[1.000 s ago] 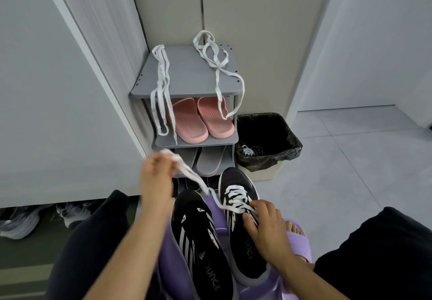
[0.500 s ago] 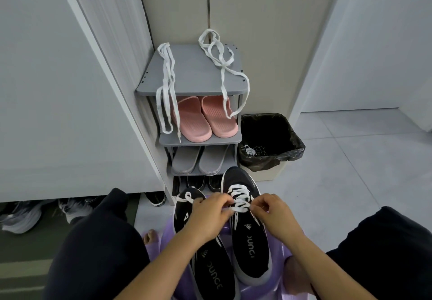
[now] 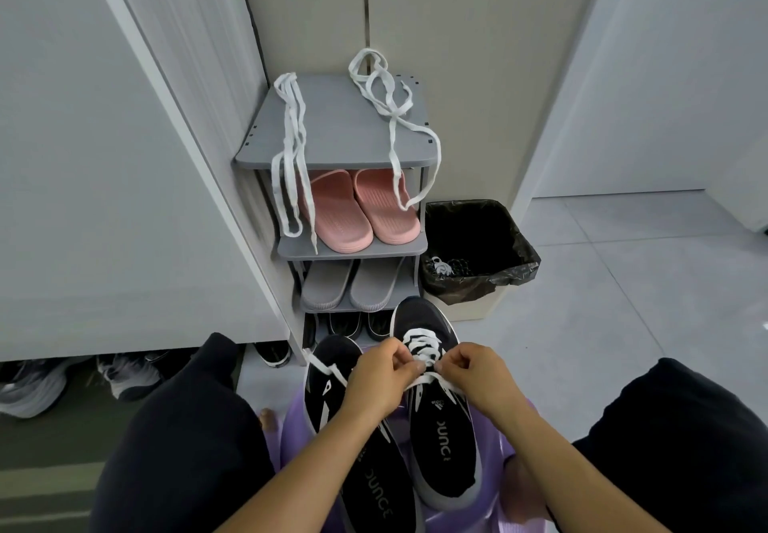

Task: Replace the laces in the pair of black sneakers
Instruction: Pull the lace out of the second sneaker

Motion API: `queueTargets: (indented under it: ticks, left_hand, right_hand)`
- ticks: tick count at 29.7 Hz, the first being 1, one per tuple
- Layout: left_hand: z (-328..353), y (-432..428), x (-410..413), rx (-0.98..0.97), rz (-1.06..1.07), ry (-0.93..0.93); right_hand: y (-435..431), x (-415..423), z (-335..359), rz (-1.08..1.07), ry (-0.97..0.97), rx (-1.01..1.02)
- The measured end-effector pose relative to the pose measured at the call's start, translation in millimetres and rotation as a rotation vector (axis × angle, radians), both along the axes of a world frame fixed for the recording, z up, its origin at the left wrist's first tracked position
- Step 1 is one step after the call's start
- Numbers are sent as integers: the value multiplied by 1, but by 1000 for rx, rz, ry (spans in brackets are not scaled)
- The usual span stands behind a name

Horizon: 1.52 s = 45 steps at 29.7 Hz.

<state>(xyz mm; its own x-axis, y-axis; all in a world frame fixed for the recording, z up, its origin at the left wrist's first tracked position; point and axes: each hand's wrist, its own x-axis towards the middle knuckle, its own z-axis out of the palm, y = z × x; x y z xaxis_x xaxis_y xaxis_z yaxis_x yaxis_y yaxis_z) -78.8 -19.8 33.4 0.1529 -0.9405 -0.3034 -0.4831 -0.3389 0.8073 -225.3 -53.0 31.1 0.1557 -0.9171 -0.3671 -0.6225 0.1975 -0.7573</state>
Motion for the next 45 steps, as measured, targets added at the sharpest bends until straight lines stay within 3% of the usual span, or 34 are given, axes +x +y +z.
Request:
queueTargets:
  ticks: [5,10,14,17,21,24,30,36,39,45]
  left_hand:
    - [0,-3,-3,-14,-49,-136]
    - [-1,-4,5,25,-76,-121]
    - [-1,-1,4,21,-58,-26]
    - [-4,2,-2,14,-137,-164]
    - [2,1,0,-69,-203,-248]
    - [5,-1,9,-241,-260,-457]
    - [-4,8,0,-107,-144,-356]
    - [5,6,6,-210,-157,-499]
    - [7,6,10,-153,-154,-473]
    - [4,4,0,23,-117,-350]
  right_hand:
    - [0,6,6,39,100,-90]
    - [-4,-1,13,90,151,-208]
    - [-1,-6,5,51,-5,-39]
    - [4,-2,-2,-13,-88,-4]
    - [2,-2,4,32,82,-170]
    - [-3,-9,4,111,293,-337]
    - [8,0,-6,-74,-50,-63]
    - [2,-5,-2,-63,44,-167]
    - [2,-6,-3,-35,127,-222]
    - [8,5,-11,-134,-127,-94]
